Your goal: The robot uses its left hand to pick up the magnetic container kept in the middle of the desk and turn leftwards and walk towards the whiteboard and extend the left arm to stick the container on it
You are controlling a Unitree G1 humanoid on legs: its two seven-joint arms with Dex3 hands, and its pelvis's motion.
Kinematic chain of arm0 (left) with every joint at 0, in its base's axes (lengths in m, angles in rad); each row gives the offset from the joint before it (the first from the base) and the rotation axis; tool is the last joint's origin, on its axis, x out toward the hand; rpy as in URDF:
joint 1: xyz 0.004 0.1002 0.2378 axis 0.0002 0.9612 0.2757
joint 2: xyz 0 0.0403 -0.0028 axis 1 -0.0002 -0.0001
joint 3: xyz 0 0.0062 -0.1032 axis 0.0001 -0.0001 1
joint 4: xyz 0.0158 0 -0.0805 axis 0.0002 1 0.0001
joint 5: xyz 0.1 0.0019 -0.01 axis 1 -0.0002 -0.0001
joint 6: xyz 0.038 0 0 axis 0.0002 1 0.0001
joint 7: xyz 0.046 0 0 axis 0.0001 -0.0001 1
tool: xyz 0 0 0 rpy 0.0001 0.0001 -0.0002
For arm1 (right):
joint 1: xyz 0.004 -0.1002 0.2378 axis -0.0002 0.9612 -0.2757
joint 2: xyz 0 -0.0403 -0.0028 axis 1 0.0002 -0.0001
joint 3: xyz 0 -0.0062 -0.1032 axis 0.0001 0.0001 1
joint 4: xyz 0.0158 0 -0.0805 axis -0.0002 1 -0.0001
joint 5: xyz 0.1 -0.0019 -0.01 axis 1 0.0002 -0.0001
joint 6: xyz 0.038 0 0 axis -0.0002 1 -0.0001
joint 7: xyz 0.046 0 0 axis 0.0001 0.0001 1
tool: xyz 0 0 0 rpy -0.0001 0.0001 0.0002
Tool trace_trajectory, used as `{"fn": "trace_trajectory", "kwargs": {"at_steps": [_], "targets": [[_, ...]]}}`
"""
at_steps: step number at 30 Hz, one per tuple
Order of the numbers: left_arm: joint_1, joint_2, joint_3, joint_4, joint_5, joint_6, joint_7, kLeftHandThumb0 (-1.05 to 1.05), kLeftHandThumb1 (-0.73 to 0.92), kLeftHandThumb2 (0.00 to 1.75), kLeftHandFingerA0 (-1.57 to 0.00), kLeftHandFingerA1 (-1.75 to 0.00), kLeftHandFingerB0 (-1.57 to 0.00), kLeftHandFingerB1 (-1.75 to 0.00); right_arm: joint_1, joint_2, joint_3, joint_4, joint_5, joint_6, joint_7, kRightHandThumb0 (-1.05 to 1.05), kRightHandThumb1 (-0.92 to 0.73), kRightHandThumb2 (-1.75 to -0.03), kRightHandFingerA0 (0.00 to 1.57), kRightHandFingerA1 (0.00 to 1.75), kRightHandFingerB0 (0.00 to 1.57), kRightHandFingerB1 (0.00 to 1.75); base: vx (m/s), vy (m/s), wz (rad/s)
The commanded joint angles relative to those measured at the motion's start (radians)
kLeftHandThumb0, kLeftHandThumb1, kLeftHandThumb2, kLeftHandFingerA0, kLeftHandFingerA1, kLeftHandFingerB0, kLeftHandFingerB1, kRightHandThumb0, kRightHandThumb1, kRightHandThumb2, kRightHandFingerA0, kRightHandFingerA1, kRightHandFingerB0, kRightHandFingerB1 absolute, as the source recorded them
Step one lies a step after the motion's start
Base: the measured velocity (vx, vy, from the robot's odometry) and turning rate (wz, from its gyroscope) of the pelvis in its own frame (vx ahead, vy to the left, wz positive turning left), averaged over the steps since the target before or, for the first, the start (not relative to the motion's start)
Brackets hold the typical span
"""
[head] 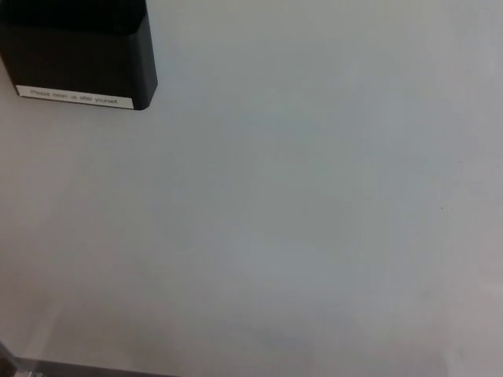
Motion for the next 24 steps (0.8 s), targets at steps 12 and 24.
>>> {"fn": "trace_trajectory", "kwargs": {"at_steps": [12, 24], "targets": [[-0.035, 0.037, -0.037, 0.09, -0.028, -0.114, -0.03, -0.05, 0.51, 1.12, -1.35, -1.25, -1.1, -1.07, -0.033, -0.075, 0.052, 0.123, -0.05, -0.036, -0.024, -0.17, -0.51, -1.18, 1.19, 1.08, 0.78, 1.0, 0.0, 0.0, 0.0], [-0.026, 0.046, -0.061, 0.111, -0.033, -0.124, -0.034, -0.06, 0.51, 1.15, -1.32, -1.21, -1.08, -1.04, 0.042, -0.078, 0.067, 0.031, -0.038, 0.029, 0.002, -0.12, -0.44, -1.3, 1.25, 1.07, 0.86, 1.06, 0.0, 0.0, 0.0]]}}
